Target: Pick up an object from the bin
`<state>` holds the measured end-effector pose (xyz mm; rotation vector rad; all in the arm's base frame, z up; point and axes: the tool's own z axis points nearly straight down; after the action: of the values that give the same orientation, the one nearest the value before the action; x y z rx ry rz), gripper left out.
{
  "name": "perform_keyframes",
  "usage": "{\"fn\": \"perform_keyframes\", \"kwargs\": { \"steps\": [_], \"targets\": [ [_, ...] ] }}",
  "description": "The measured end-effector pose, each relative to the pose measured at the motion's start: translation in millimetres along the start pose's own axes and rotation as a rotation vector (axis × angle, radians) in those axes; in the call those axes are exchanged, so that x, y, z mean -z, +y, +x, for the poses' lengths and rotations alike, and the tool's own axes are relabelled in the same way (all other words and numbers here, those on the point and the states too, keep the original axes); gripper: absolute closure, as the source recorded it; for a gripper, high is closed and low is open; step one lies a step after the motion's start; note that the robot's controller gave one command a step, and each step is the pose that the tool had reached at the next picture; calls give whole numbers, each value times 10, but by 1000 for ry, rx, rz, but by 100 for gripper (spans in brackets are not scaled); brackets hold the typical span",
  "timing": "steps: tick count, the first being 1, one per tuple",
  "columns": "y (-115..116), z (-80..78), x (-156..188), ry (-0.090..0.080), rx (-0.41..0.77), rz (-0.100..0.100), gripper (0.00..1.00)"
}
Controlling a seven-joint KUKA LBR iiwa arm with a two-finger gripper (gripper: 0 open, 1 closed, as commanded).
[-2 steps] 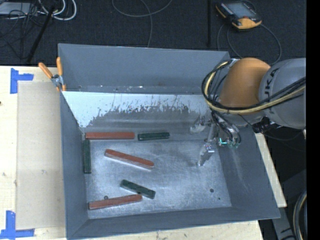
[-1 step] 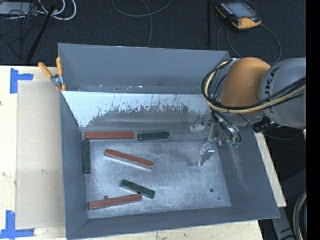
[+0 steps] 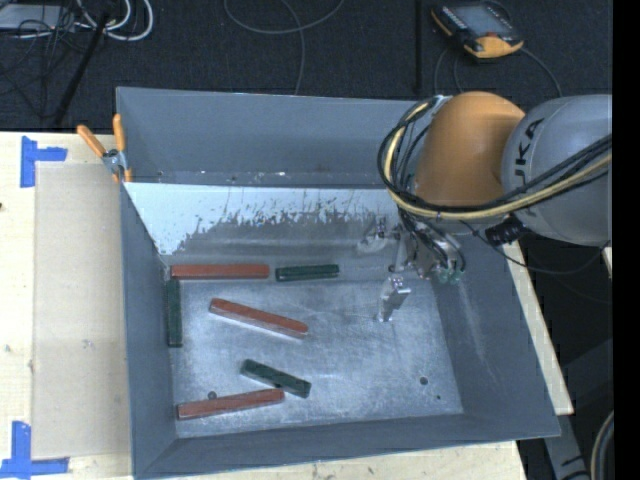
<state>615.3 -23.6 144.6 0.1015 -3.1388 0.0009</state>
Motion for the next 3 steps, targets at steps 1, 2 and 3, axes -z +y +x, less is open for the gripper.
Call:
{"fn": "perform_keyframes", "kwargs": {
  "steps": [1,2,3],
  "targets": [
    [141,135,-354,-8,0,-1,0],
    [583,120,-552,4,99,0,0],
    [797,224,-687,-2,63,-3,0]
  ]
}}
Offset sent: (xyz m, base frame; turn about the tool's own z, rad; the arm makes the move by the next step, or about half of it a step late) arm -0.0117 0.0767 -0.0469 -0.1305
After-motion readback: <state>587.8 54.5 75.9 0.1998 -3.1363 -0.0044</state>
